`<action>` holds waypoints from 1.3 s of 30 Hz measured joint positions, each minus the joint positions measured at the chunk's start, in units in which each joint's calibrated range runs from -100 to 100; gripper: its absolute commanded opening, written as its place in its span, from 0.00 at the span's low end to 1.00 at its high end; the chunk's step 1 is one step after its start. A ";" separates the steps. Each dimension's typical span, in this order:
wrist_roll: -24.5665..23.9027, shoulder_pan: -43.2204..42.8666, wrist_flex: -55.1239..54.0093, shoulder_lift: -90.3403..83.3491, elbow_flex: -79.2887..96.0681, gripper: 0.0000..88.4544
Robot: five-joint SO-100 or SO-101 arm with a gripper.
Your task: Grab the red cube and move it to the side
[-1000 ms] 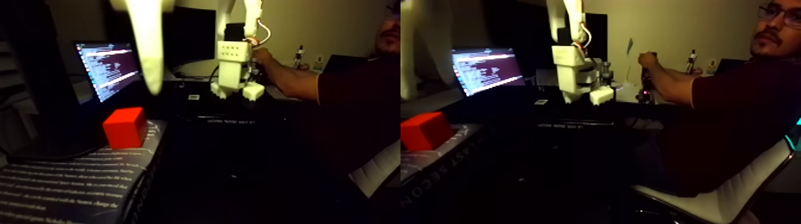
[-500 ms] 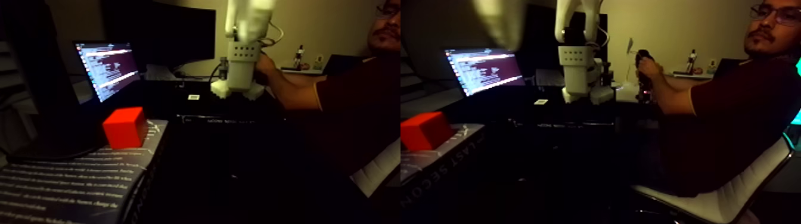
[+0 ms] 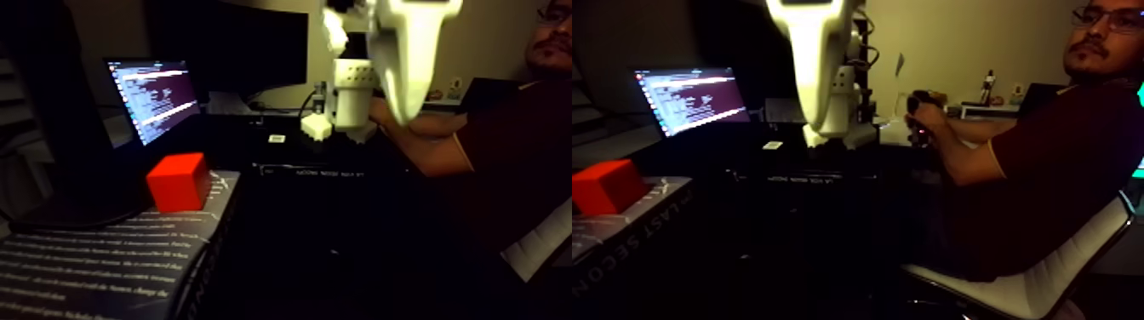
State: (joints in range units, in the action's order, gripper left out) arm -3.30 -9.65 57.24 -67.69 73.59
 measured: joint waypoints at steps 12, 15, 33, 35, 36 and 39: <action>0.00 5.10 -1.63 -18.26 17.15 0.01; 0.00 5.17 -1.63 -21.29 20.69 0.01; 0.00 7.72 5.88 -31.55 22.50 0.01; 0.00 8.49 6.20 -31.55 22.50 0.01; 0.00 8.65 6.20 -31.55 22.50 0.01; 0.00 8.88 6.20 -31.55 22.50 0.01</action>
State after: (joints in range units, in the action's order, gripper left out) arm -3.30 -0.77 63.44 -99.24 96.10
